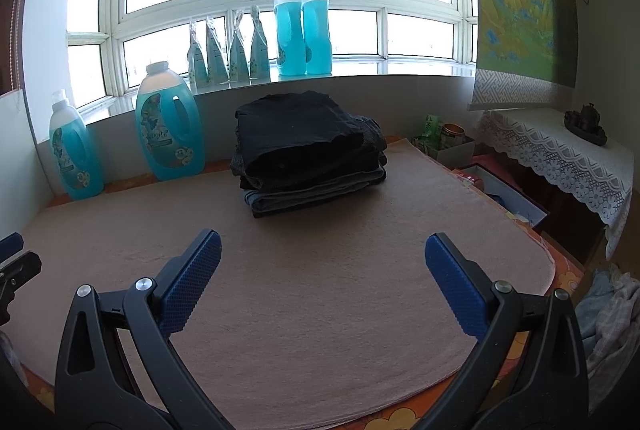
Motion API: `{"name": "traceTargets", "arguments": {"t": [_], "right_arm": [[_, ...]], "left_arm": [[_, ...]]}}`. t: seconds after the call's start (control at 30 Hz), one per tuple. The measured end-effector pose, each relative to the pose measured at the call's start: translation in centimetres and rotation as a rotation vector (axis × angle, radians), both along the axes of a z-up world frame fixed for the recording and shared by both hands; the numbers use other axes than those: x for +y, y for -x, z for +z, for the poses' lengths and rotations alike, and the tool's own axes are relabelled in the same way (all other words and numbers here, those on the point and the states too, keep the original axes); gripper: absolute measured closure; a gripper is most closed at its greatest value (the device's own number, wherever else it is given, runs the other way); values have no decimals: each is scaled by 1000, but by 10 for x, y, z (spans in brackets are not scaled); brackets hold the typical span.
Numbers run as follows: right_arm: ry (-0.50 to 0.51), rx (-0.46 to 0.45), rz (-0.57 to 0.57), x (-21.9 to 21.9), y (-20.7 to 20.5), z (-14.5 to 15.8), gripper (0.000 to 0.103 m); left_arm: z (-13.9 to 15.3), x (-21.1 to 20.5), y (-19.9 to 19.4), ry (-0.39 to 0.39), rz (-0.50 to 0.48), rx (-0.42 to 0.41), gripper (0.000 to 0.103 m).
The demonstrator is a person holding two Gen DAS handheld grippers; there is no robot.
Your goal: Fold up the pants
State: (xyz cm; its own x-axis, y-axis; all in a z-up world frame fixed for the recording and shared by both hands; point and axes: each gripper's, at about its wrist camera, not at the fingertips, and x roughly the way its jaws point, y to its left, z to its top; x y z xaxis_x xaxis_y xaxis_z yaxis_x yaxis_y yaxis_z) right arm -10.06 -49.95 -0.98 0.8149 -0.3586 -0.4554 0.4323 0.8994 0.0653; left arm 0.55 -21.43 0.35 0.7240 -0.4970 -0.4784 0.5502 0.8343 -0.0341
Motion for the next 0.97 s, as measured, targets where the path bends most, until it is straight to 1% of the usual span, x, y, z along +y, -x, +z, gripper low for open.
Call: {"name": "traceTargets", "arguments": {"t": [0.53,0.8,0.97], "right_arm": [[-9,-5,15,3,1,2,0],[-18,-7,21,4,1,4,0],[-19,-7,21,4,1,5,0]], "left_arm": [[-1,3,0,-8,12,-8,22],[0,5,6,-5,18,-59,22],[0,7,3,4,14,-48,22]]}}
